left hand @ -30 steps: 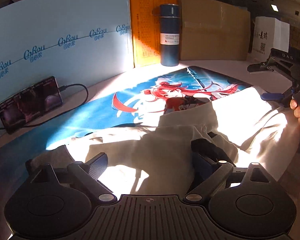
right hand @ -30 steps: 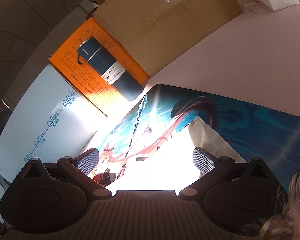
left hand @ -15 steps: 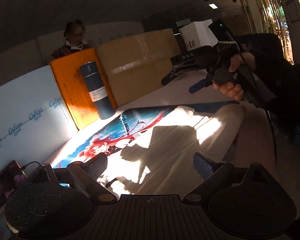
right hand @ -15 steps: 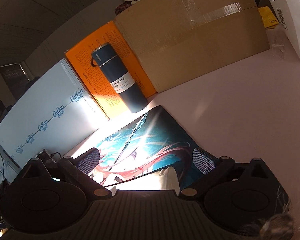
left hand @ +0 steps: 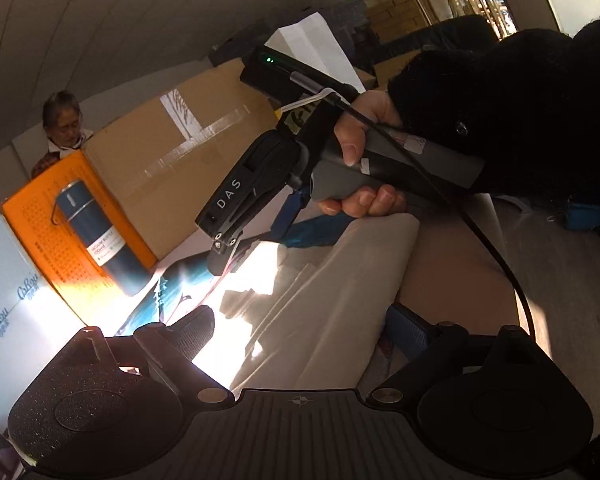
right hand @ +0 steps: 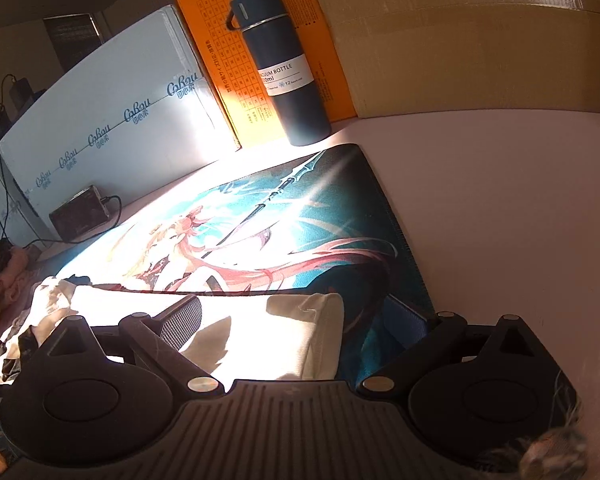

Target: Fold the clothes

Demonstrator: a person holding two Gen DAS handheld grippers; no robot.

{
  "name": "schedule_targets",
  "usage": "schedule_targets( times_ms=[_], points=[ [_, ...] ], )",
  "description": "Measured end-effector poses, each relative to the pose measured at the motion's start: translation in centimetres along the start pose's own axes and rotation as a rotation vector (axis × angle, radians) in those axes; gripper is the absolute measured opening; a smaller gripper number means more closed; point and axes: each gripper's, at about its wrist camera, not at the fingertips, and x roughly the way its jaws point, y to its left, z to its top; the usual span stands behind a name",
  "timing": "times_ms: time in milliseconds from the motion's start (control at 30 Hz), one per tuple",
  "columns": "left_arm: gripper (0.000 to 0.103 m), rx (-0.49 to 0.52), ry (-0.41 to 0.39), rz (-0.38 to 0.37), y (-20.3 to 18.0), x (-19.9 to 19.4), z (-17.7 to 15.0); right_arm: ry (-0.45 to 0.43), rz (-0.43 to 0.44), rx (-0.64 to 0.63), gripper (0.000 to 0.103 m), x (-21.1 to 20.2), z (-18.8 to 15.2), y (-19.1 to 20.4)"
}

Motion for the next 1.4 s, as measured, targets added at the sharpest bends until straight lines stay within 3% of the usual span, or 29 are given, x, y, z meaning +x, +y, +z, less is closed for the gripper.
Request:
schedule_targets(
  times_ms=[100, 167, 233, 267, 300, 333, 367, 400, 667, 900, 1100, 1400],
  points=[
    [0.095, 0.058, -0.037, -0.021, -1.3, 1.5, 1.1, 0.015, 0.006, -0.02, 0.089, 0.0, 0.3, 0.0],
    [0.087, 0.046, -0.042, -0.041, -1.2, 2.6, 1.9, 0.016, 0.008, -0.052, 0.065, 0.1, 0.1, 0.4],
    [0.049, -0.01, -0.006, -0.095, -0.5, 3.9, 2.5, 0.022, -0.004, -0.126, 0.059, 0.4, -0.2, 1.4],
    [0.037, -0.049, 0.017, -0.134, 0.0, 4.6, 2.6, 0.028, -0.012, -0.166, 0.054, 0.5, -0.3, 1.9],
    [0.01, -0.08, 0.031, -0.166, 0.4, 5.0, 2.5, 0.038, -0.018, -0.205, 0.042, 0.6, -0.4, 2.3],
    [0.009, -0.095, 0.026, -0.172, 0.7, 4.9, 2.4, 0.047, -0.015, -0.219, 0.035, 0.6, -0.4, 2.5],
    [0.009, -0.107, 0.018, -0.174, 1.0, 4.7, 2.3, 0.058, -0.008, -0.232, 0.02, 0.6, -0.3, 2.6],
    [0.008, -0.109, 0.004, -0.164, 1.3, 4.3, 2.2, 0.066, 0.004, -0.243, 0.016, 0.4, -0.2, 2.7],
    [0.008, -0.134, -0.103, 0.0, 3.6, -1.2, 0.3, -0.102, -0.008, -0.218, 0.013, -2.6, 0.4, 5.8],
    [0.007, -0.257, -0.176, 0.138, 6.8, -6.8, -1.7, -0.242, -0.008, -0.116, 0.013, -4.2, 1.4, 11.2],
    [0.006, -0.395, -0.235, 0.279, 10.1, -11.9, -3.9, -0.295, 0.041, -0.113, 0.012, -3.6, 3.2, 18.2],
    [0.004, -0.637, -0.222, 0.439, 13.5, -18.0, -10.2, -0.278, 0.157, -0.126, 0.01, 1.7, 3.8, 28.5]
  ],
)
